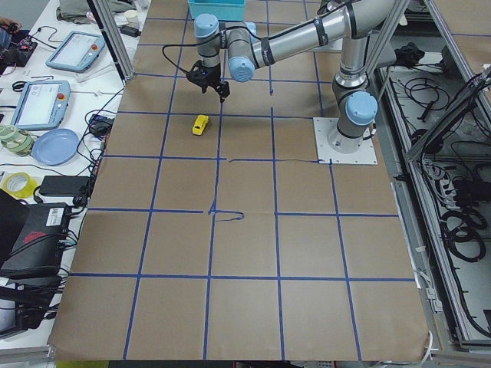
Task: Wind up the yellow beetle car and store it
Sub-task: 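Lower the left gripper down onto the yellow beetle car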
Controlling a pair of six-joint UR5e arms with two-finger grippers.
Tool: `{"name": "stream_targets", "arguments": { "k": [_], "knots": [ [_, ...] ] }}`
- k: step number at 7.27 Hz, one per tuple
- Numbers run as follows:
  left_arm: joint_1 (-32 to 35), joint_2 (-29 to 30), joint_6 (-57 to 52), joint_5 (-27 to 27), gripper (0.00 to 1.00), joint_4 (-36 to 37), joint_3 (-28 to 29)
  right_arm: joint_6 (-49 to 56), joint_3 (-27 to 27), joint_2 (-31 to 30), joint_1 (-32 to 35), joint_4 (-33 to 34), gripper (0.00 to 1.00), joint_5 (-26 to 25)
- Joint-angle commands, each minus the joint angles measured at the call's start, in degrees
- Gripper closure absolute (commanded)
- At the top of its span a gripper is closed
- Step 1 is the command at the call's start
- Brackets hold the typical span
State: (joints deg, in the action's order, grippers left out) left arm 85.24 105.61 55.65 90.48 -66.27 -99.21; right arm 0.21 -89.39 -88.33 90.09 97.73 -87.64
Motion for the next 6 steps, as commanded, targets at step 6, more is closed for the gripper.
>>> {"name": "stream_targets", "arguments": {
  "k": [6],
  "knots": [
    [0.0,13.2,5.8,-0.4,0.00,14.1,0.7,0.0,0.0,0.0,0.0,0.0,0.00,0.0]
  ]
}}
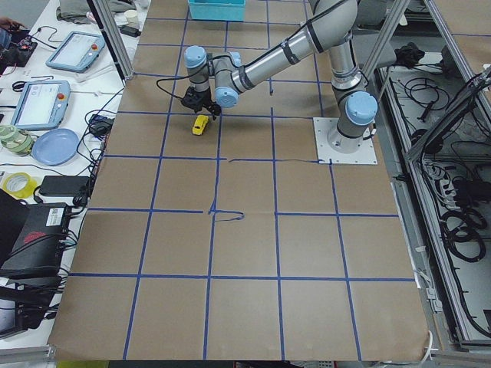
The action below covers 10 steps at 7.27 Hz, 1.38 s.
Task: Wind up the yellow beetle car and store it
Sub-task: 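Close the left gripper on the yellow car's body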
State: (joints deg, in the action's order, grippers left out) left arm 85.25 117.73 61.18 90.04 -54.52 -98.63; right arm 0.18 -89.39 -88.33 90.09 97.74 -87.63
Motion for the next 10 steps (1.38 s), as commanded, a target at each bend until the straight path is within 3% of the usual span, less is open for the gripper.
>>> {"name": "stream_targets", "arguments": {
  "k": [1,4,5,6,8,9,10],
  "knots": [
    [0.0,2.0,0.3,0.0,0.00,4.4,0.1,0.1,-0.1,0.1,0.0,-0.1,0.00,0.2],
    [-0.1,2.5,1.0,0.0,0.00,4.9,0.4,0.2,-1.1,0.0,-0.1,0.0,0.00,0.9],
    [-0.8,2.6,2.6,0.0,0.08,6.4,0.3,0.2,-1.1,0.0,-0.1,0.0,0.00,0.9],
    [-1.3,2.7,2.8,-0.2,0.44,6.9,0.3,0.5,-1.1,0.0,-0.1,0.0,0.00,1.0],
    [-1.2,2.9,3.3,-0.4,0.82,6.6,0.1,0.6,-1.1,-0.1,0.0,0.0,0.00,0.9],
    [-1.3,2.9,3.9,-3.5,1.00,6.5,-0.1,0.6,-1.1,-0.1,0.0,0.0,0.00,0.9],
    [-1.2,2.8,4.8,-5.9,1.00,6.4,0.0,0.6,-1.1,-0.2,0.0,0.0,0.00,0.9]
  ]
}}
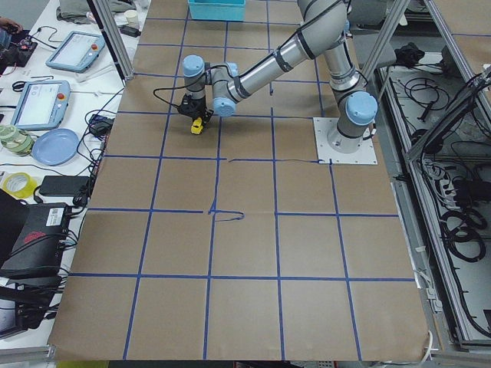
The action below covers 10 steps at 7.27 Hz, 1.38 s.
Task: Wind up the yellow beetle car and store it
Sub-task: 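Press the car down and roll it forward with the left gripper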
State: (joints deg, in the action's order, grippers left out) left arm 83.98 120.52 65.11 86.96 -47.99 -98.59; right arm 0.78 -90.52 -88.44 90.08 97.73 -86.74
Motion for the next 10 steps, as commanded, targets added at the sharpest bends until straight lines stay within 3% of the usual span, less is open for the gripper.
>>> {"name": "stream_targets", "arguments": {
  "k": [1,2,5,10],
  "knots": [
    [0.0,-0.9,4.4,-5.8,1.00,-0.3,0.1,0.0,0.0,0.0,0.0,0.0,0.00,0.0],
    [0.7,-1.9,10.4,-8.7,1.00,-0.4,0.2,-0.2,0.0,0.0,0.0,0.0,0.00,0.1],
    [3.7,-2.0,22.3,-8.4,1.00,-1.6,0.2,-0.3,0.0,0.0,0.0,0.1,0.00,0.2],
    [3.3,-0.5,23.8,-8.0,1.00,-3.2,0.2,-0.4,0.0,0.0,0.0,0.0,0.00,0.1]
  ]
}}
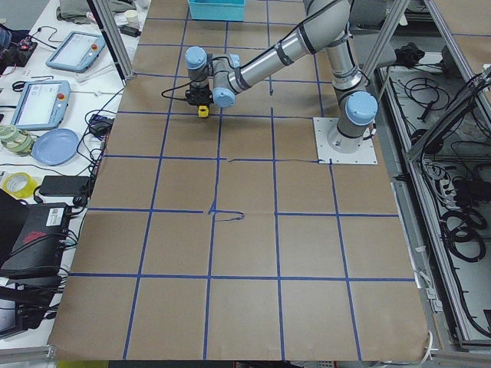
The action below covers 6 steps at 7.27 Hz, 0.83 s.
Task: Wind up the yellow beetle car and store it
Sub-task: 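Press the car down and roll it forward with the left gripper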
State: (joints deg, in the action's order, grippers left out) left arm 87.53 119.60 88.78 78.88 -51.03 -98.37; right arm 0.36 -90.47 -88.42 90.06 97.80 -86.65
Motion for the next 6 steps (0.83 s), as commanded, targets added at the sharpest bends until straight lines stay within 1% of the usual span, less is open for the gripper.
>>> {"name": "stream_targets", "arguments": {
  "k": [1,3,6],
  "knots": [
    [-0.4,0.6,0.0,0.0,1.00,-0.2,0.0,0.0,-0.1,0.0,0.0,-0.1,0.00,0.1],
    [-0.6,1.2,-0.6,0.0,1.00,-0.2,0.0,0.0,0.0,-0.1,0.1,-0.1,0.00,0.1],
    [-3.5,1.2,-2.7,-0.2,1.00,-0.4,0.0,0.0,0.0,0.0,0.0,-0.1,0.00,0.1]
  ]
}}
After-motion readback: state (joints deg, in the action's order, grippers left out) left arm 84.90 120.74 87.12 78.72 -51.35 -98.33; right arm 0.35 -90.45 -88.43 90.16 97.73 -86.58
